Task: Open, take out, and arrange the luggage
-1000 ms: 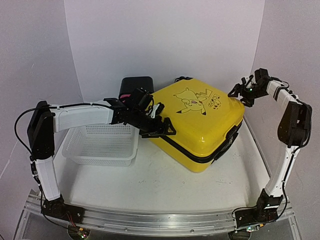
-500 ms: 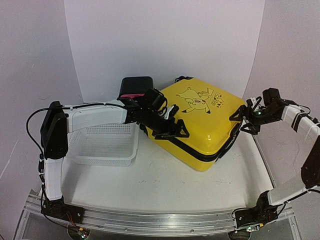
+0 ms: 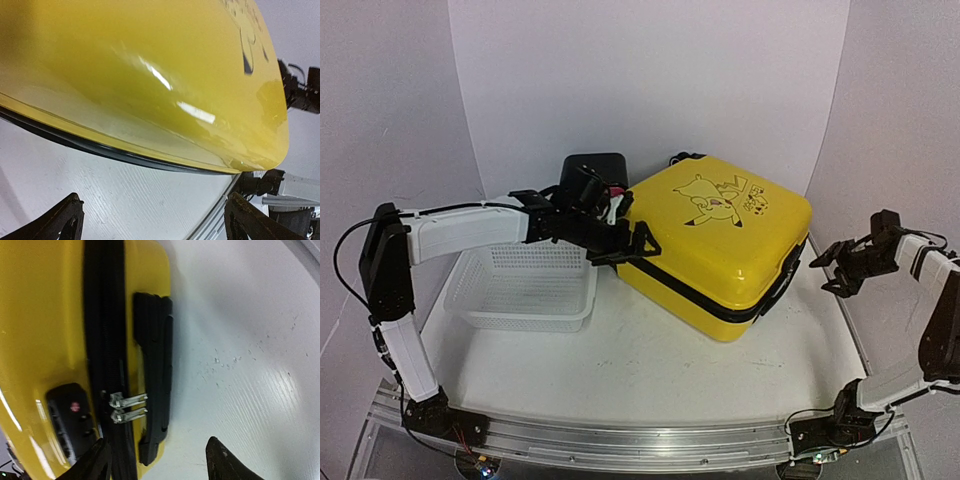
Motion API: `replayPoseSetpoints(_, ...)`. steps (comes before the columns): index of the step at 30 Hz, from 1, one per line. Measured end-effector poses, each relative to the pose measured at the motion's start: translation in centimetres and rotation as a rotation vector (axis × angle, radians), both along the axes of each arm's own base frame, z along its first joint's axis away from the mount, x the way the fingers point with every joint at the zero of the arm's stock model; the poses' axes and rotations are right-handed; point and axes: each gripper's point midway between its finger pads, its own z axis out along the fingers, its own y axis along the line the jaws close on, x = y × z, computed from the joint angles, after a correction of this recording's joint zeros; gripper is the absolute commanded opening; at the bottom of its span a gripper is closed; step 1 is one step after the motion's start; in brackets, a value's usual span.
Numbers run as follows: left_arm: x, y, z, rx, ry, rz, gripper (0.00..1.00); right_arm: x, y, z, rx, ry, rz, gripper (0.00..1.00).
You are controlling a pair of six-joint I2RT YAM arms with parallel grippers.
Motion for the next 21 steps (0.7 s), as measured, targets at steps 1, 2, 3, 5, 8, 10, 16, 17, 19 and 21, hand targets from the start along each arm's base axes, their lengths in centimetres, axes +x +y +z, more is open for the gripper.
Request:
replayPoseSetpoints(1,0.4,0.6,0.8,-0.009,-0.013,0.017,0.98,-0.2,-0.1,-0.8,0.008,0.026,-0.011,0.60)
replayPoseSetpoints(2,1.5,1.6,1.6,-0.019,-0.029,0.048,0.97,-0.4,0.0,-1.5,0.017,0.045,-0.016,0.59)
replayPoseSetpoints(3,2.2,2.2,2.4,-0.032,-0.046,0.069,0.97,-0.5,0.1,-2.1,0.024,0.059,-0.019,0.59)
replayPoseSetpoints(5,3.0,2.9,3.7,-0.055,-0.074,0.093,0.96,-0.3,0.3,-2.9,0.036,0.075,-0.016,0.58)
replayPoseSetpoints(8,3.2,3.0,4.2,-0.067,-0.086,0.102,0.95,0.2,0.6,-3.7,0.036,0.086,-0.008,0.51)
replayPoseSetpoints(10,3.0,2.9,3.9,-0.067,-0.071,0.104,0.94,0.6,0.9,-4.4,0.045,0.102,-0.005,0.49)
replayPoseSetpoints(16,2.2,2.3,3.0,-0.063,-0.030,0.096,0.94,1.7,2.8,-6.8,0.056,0.158,0.030,0.46)
replayPoseSetpoints(17,2.2,2.2,2.8,-0.062,-0.028,0.095,0.94,1.9,3.1,-6.8,0.049,0.158,0.035,0.46)
replayPoseSetpoints(19,2.0,2.0,2.7,-0.060,-0.024,0.089,0.94,2.2,3.3,-6.6,0.038,0.154,0.035,0.45)
replayPoseSetpoints(21,1.7,1.8,2.3,-0.057,-0.018,0.083,0.94,2.5,3.3,-6.7,0.031,0.150,0.027,0.46)
